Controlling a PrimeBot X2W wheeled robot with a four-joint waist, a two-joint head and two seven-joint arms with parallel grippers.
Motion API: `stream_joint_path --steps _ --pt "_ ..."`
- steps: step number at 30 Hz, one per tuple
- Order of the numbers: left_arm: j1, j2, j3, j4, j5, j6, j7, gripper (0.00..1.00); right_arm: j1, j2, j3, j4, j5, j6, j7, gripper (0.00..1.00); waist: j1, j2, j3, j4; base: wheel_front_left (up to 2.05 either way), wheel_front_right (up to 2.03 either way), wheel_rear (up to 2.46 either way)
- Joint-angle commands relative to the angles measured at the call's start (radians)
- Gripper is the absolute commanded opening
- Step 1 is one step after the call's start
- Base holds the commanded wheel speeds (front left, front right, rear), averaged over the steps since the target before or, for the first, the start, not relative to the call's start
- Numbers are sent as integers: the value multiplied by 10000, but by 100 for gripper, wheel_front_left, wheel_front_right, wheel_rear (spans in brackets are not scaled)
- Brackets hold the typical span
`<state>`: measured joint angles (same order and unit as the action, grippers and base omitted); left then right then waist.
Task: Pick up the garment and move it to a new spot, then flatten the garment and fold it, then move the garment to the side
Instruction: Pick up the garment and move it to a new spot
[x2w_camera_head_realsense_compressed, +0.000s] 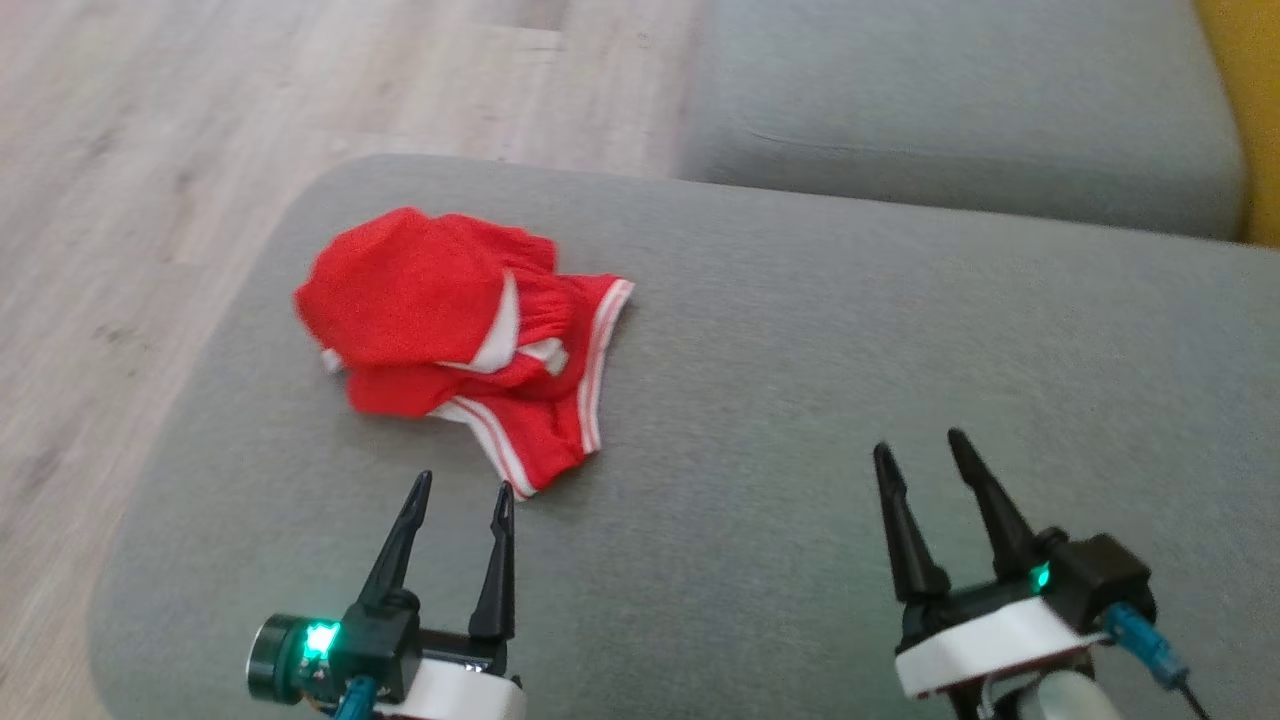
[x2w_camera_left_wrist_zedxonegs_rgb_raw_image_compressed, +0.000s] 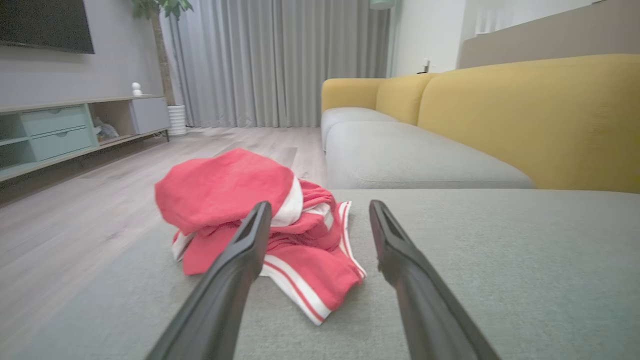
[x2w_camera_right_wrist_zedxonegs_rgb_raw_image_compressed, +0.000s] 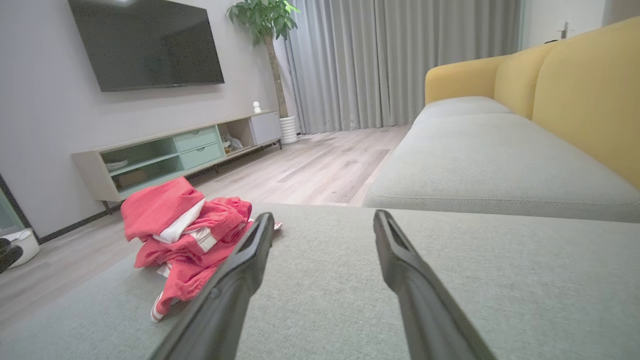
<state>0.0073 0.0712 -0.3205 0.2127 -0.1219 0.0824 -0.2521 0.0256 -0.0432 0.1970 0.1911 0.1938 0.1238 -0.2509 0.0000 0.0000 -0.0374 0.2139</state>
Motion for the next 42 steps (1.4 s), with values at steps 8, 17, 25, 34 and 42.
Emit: stream_joint_path --steps 8,17,25,34,42 --pt "-95 -49 540 -269 194 -41 -97 100 -31 -70 618 -386 168 69 -109 100 0 0 -202 1489 0 0 0" --pt "5 -25 667 -304 260 -92 -97 100 -5 -70 810 -378 268 69 -109 100 0 0 -238 2093 0 0 0" --pt "-338 220 738 -280 388 -318 -97 100 -122 -70 942 -371 267 69 -109 100 0 0 -43 1837 0 0 0" --pt "-3480 1204 465 362 486 -1686 656 100 -521 -70 779 -442 38 69 -109 100 0 0 819 1171 0 0 0" --pt "-7019 2506 -1454 2308 -1527 -2124 3592 100 -1108 -70 778 -555 -153 69 -109 100 0 0 1769 340 0 0 0"
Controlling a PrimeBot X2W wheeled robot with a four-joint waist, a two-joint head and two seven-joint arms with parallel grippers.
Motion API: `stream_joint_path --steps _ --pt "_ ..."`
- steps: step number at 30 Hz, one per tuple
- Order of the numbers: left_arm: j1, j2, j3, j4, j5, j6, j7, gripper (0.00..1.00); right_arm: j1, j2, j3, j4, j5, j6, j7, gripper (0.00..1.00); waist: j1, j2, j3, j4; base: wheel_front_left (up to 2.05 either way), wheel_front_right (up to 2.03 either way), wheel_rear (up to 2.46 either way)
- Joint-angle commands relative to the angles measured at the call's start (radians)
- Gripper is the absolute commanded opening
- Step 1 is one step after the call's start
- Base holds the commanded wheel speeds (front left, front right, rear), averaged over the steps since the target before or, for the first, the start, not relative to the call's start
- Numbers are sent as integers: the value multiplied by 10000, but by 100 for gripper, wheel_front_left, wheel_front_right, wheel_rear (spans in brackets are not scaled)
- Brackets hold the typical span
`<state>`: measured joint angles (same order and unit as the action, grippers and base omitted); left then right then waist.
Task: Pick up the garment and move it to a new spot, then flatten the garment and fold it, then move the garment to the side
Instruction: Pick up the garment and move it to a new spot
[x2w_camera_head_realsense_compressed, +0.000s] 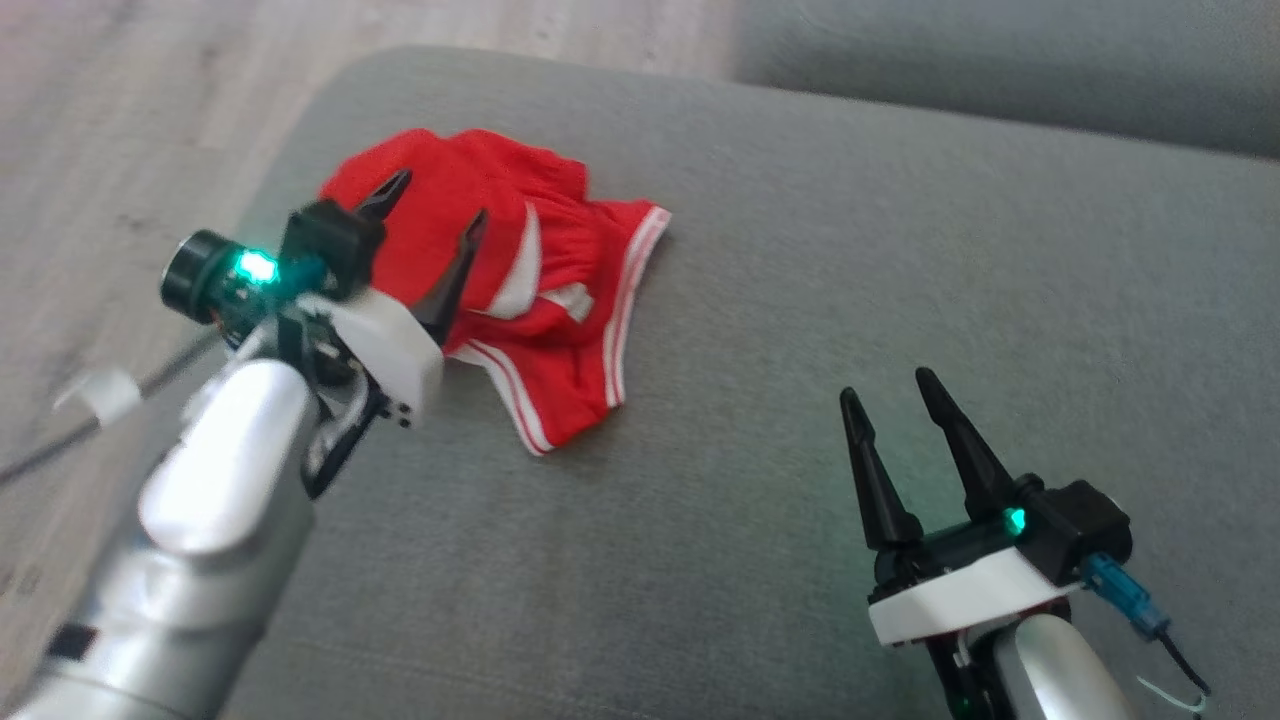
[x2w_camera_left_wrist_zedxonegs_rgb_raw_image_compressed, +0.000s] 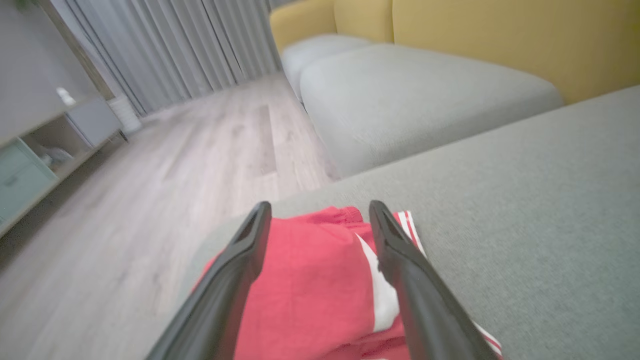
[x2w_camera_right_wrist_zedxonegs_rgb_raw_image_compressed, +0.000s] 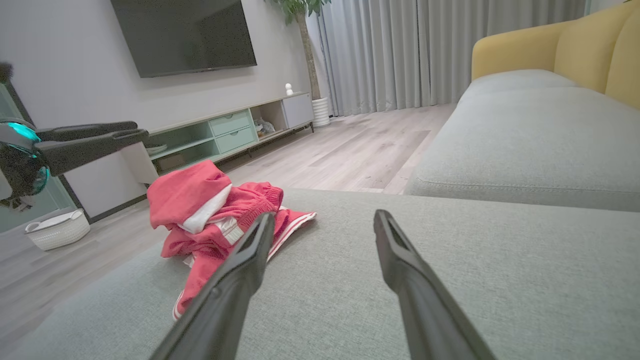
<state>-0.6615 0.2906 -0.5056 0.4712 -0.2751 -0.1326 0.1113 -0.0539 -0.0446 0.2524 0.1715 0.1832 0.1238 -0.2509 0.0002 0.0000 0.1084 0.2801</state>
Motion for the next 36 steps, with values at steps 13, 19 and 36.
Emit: stream_joint_path --steps 13,19,36 --pt "-2456 1922 -2074 2400 -2786 21 1260 100 -822 -56 400 -424 -109 69 -109 100 -2 0 1193 -1530 0 0 0" --pt "-2619 1983 -2778 2883 -3589 20 1299 16 -895 -56 446 -393 -93 69 -109 100 -2 0 1188 -1705 0 0 0" --pt "-4014 1421 -2374 1983 -3607 147 -3429 0 -582 -56 470 -240 160 69 -109 100 -2 0 91 -2062 0 0 0"
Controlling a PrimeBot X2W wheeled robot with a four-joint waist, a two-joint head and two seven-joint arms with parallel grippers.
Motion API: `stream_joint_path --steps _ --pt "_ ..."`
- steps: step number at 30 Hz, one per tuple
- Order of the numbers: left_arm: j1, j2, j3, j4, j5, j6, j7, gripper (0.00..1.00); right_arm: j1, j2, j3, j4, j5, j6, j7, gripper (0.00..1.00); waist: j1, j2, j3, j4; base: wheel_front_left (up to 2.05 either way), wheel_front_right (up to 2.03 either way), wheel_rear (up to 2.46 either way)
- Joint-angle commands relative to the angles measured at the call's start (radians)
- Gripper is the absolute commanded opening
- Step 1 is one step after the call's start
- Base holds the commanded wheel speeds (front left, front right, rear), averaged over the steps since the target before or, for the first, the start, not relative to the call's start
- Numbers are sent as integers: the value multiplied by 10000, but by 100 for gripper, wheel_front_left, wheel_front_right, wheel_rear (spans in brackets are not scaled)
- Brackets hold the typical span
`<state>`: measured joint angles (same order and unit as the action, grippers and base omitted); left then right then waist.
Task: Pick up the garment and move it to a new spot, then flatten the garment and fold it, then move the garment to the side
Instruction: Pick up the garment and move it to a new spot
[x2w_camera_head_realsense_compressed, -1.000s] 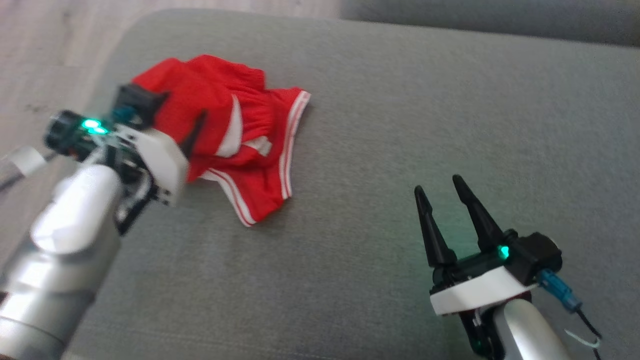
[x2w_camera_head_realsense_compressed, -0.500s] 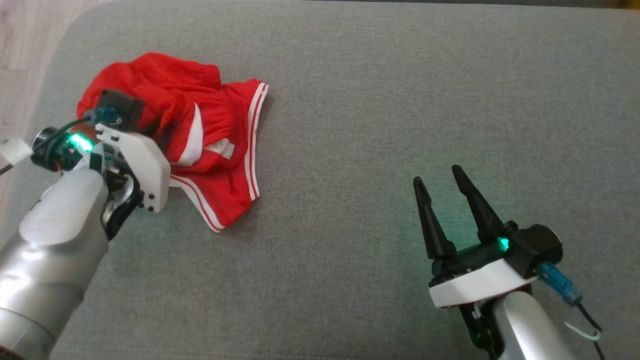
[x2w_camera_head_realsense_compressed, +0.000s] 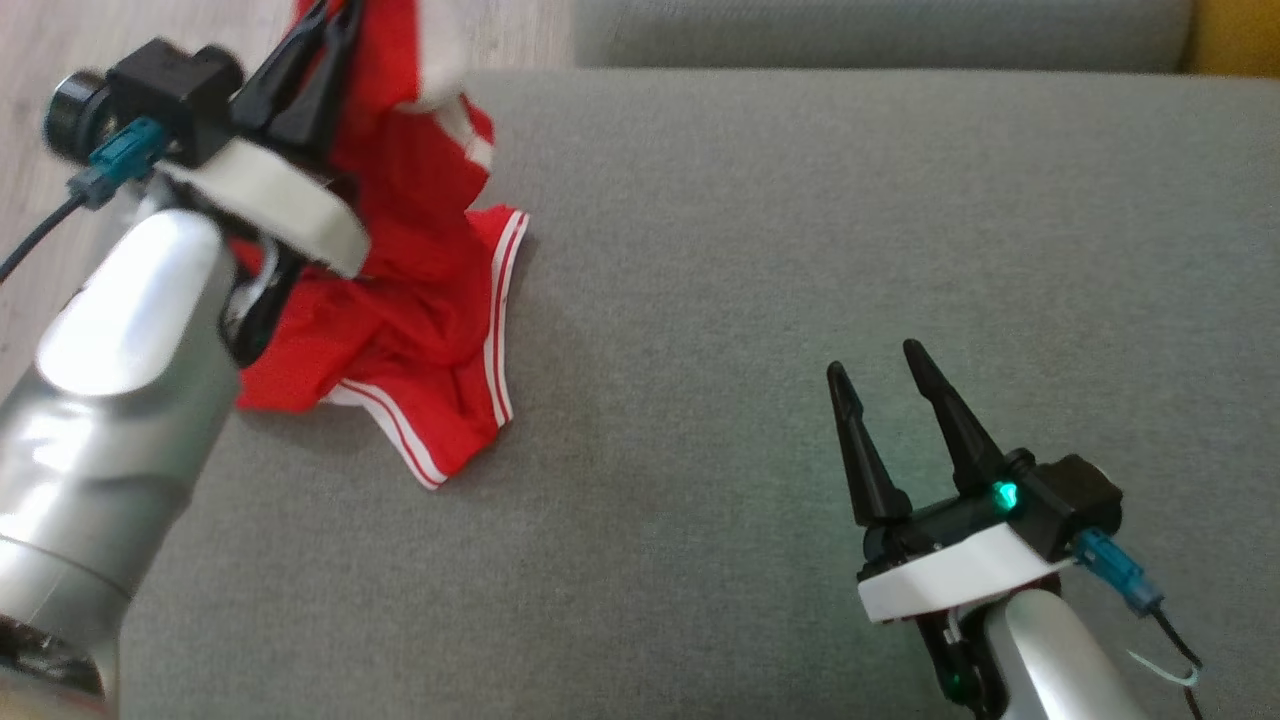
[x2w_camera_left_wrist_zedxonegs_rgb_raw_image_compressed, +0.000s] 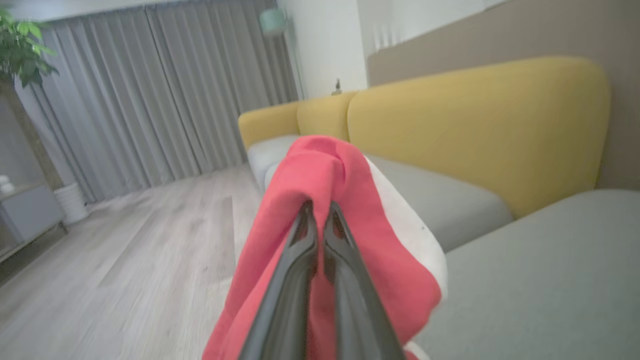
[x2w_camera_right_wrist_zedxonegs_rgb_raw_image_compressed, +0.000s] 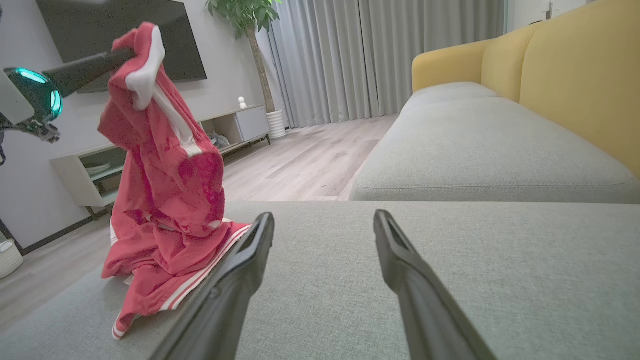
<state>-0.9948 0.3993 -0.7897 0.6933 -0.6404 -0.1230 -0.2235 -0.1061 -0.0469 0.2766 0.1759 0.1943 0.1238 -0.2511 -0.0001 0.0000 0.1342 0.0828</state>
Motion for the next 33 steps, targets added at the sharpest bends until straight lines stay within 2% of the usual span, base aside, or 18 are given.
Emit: stream_joint_path --steps 1,7,12,18,22,23,24,25,29,33 --pt "-723 269 511 -485 95 85 -171 0 -19 -33 246 -277 70 69 -107 100 1 0 -256 -139 0 0 0" --pt "-633 -161 705 -1967 75 187 -330 0 109 -33 393 -313 234 69 -107 100 1 0 -577 -685 0 0 0" --pt "-499 -560 539 -2703 -41 345 -136 0 73 -33 577 -401 368 69 -107 100 1 0 -531 -1546 0 0 0" --pt "-592 -1227 238 -2758 -58 567 147 0 -196 -33 987 -650 613 69 -107 100 1 0 -86 -2931 0 0 0" --pt "-887 -1774 77 -2378 -100 542 196 0 -350 -33 1240 -821 762 69 -107 100 1 0 327 -3734 0 0 0" --pt "-1000 -1884 33 -2259 -63 526 173 6 -387 -33 1303 -856 803 69 -107 100 1 0 439 -3919 0 0 0" --pt "-1088 -2011 -28 -2154 -23 496 131 48 -411 -33 1330 -885 844 69 -107 100 1 0 520 -4047 0 0 0" --pt "-1148 -2135 -106 -2016 -19 451 130 100 -426 -33 1341 -908 881 69 -107 100 1 0 582 -4148 0 0 0" --pt "-1369 -2414 -320 -1530 106 308 -24 100 -459 -33 1309 -953 949 69 -107 100 1 0 685 -4316 0 0 0" --pt "-1318 -2376 -381 -1169 131 202 -171 100 -450 -33 1090 -942 885 69 -107 100 1 0 615 -4076 0 0 0"
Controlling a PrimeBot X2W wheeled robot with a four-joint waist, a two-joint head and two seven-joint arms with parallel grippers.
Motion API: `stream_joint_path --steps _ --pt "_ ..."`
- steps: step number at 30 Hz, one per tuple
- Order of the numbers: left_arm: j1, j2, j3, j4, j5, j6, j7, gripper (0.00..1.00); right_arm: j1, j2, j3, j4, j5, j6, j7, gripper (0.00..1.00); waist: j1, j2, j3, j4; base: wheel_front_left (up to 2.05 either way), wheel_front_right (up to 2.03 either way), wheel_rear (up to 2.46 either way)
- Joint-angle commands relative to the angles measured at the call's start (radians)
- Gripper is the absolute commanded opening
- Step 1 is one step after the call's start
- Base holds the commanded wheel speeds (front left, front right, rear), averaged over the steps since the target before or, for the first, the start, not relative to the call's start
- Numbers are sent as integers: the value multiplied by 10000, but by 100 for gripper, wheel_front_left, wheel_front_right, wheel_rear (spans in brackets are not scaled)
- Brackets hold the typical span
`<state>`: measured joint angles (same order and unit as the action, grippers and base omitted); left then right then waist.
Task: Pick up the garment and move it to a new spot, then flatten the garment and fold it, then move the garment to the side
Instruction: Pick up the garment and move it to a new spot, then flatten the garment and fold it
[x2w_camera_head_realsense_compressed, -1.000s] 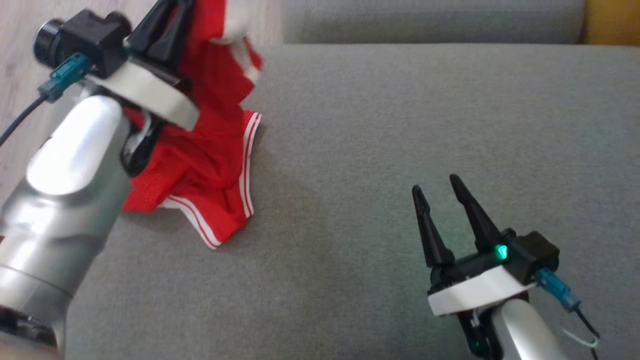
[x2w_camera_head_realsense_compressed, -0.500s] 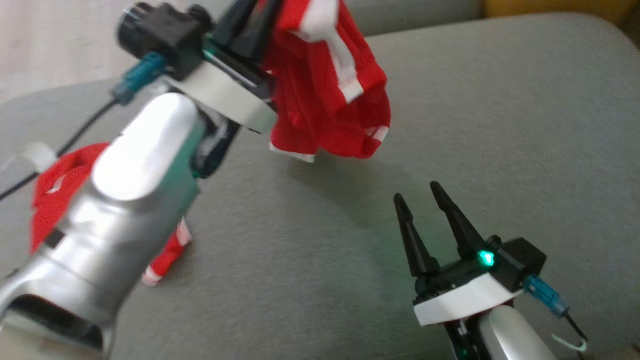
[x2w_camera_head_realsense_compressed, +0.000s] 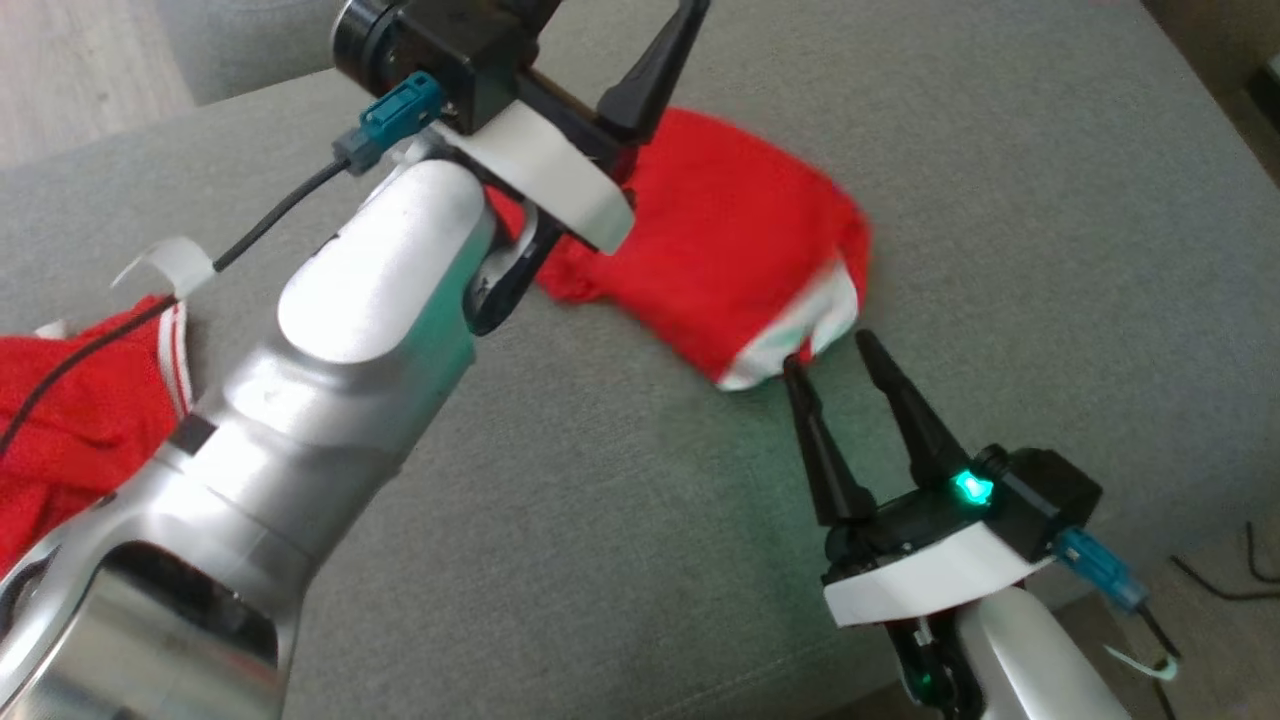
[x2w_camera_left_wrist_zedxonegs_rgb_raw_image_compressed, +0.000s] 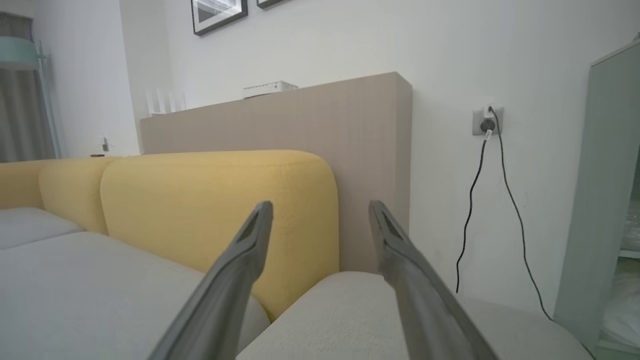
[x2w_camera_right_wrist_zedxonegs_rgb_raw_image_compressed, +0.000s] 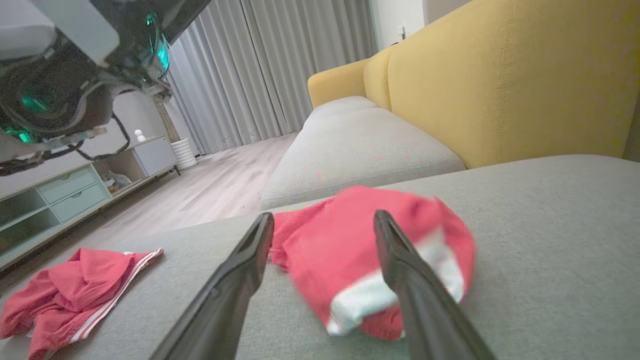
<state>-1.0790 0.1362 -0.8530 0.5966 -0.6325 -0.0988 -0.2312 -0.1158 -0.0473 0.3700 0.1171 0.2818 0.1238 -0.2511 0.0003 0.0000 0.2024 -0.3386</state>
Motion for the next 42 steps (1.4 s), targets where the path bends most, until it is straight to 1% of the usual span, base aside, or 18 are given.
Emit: stream_joint_path --steps 1,5,6,10,12,16,22,27,29,32,34,39,42 --pt "-449 284 262 -121 58 -57 -129 100 -341 -29 115 -340 -27 69 -107 100 -3 0 -111 257 0 0 0" --pt "-214 457 384 27 107 -66 -239 100 -266 -29 -133 -273 -186 69 -107 100 -3 0 -363 897 0 0 0" --pt "-214 457 384 27 107 -66 -239 100 -266 -29 -133 -273 -186 69 -107 100 -3 0 -363 897 0 0 0" --pt "367 778 590 -89 198 107 -286 100 -144 -29 -474 -209 -358 69 -107 100 -3 0 -651 1638 0 0 0" --pt "860 964 704 -236 214 268 -296 100 -57 -29 -700 -173 -431 69 -107 100 -3 0 -820 2020 0 0 0" --pt "2170 1342 1050 -938 317 780 -302 100 128 -29 -1219 -144 -591 69 -107 100 -3 0 -1072 2780 0 0 0" --pt "4883 1854 1805 -2499 580 1786 -304 100 361 -29 -1543 -73 -810 69 -107 100 -3 0 -1383 3461 0 0 0" --pt "7131 1821 2621 -3763 913 2563 -305 100 557 -29 -1587 -42 -866 69 -107 100 -3 0 -1549 3736 0 0 0" --pt "7884 1671 2899 -4104 1070 2723 -305 100 633 -29 -1590 -41 -881 69 -107 100 -3 0 -1588 3796 0 0 0" --pt "8677 1428 3208 -4377 1397 2807 -305 100 717 -29 -1604 -30 -886 69 -107 100 -3 0 -1623 3847 0 0 0" --pt "8949 1251 3375 -4481 1610 2761 -305 100 751 -29 -1618 -22 -896 69 -107 100 -3 0 -1633 3876 0 0 0" --pt "9099 871 3681 -4544 2029 2482 -305 100 755 -29 -1715 -31 -957 69 -107 100 -3 0 -1576 3983 0 0 0" --pt "9022 709 3819 -4513 2203 2274 -306 100 669 -29 -1876 34 -1215 69 -107 100 -3 0 -1425 4091 0 0 0"
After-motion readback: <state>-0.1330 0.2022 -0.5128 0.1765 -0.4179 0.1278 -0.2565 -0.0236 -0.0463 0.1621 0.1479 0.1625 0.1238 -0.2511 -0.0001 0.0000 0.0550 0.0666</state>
